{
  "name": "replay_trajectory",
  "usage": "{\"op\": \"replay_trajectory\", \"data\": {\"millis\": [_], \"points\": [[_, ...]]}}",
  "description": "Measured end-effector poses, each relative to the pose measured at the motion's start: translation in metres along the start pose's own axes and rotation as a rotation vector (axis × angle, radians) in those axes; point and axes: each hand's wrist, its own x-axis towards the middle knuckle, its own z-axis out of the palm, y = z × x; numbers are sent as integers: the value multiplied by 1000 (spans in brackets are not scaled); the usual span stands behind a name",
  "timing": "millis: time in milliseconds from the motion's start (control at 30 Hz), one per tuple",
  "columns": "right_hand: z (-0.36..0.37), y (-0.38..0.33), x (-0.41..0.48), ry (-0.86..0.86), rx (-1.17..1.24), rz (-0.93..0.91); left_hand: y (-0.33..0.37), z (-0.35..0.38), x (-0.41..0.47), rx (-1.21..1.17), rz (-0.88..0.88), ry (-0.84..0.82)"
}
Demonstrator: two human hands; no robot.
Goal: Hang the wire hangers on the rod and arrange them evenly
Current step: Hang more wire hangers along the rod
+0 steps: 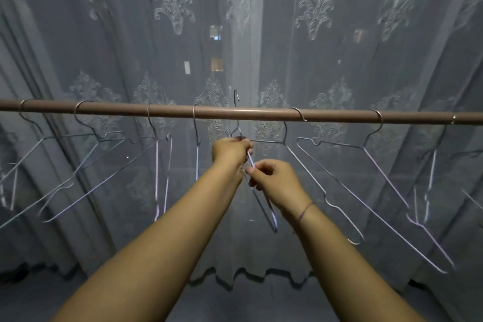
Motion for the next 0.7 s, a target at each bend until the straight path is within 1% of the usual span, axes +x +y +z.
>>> {"op": "replay_trajectory", "data": {"millis": [167, 333, 467, 600, 633, 667, 700], "points": [[4, 8, 6, -34, 46, 25, -8, 0, 7, 9, -31, 84], [10, 21, -3, -83, 70, 59, -31, -11, 12, 39, -87, 125], [10, 37, -14, -109, 90, 111, -60, -17, 5, 105, -100, 62], [-12, 54, 5, 22, 40, 134, -78, -11, -8, 138, -85, 2], [-15, 63, 1, 34, 50, 116, -86, -15, -17, 127, -102, -26], [-21, 65, 3, 22, 2, 93, -91, -16, -19, 130, -113, -43], [1, 81, -15, -18, -51, 152, -116, -44, -28, 174, -205, -35]]}}
